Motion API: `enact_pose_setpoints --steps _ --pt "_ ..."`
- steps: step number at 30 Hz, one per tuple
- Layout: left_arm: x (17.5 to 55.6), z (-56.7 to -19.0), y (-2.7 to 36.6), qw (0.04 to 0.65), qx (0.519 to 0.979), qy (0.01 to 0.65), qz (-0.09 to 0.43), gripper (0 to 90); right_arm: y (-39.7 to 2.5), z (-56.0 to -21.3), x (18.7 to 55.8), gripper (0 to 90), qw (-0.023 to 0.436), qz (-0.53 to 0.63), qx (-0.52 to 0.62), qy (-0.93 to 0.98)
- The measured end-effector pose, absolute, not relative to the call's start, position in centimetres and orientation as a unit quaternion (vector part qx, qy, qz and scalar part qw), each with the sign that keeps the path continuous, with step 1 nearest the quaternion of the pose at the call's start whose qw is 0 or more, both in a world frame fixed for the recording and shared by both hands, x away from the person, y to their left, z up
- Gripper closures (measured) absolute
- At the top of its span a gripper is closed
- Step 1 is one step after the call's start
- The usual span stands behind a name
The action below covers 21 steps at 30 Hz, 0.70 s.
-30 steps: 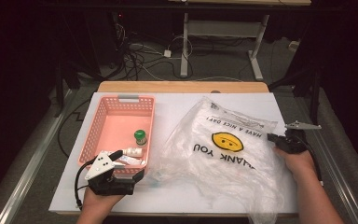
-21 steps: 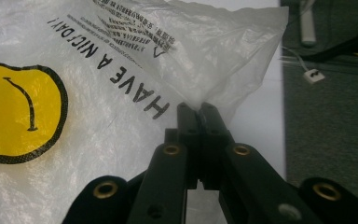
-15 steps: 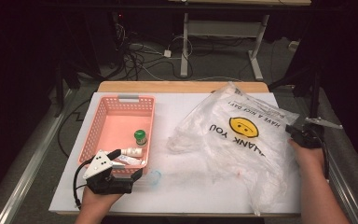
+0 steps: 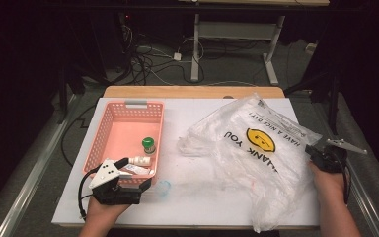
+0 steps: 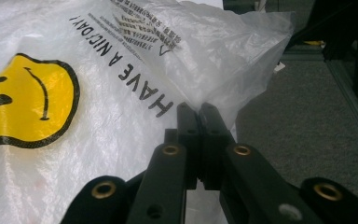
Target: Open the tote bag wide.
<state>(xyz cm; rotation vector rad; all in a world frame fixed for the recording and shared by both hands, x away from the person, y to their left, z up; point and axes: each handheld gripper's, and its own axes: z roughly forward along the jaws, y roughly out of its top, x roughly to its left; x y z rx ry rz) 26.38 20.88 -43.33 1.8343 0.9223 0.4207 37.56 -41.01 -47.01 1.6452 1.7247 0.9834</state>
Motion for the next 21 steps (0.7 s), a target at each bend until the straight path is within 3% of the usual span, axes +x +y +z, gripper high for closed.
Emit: enact_pose_setpoints --steps 9,21 --pt "26.5 -43.3 21.0 0.5 0.758 0.382 0.173 0.0 -41.7 -46.7 34.9 90.0 0.303 0.362 0.642 0.604" --pt "26.5 -43.4 21.2 0.501 0.758 0.381 0.171 0.0 -40.2 -46.8 34.7 89.0 0.291 0.37 0.616 0.631"
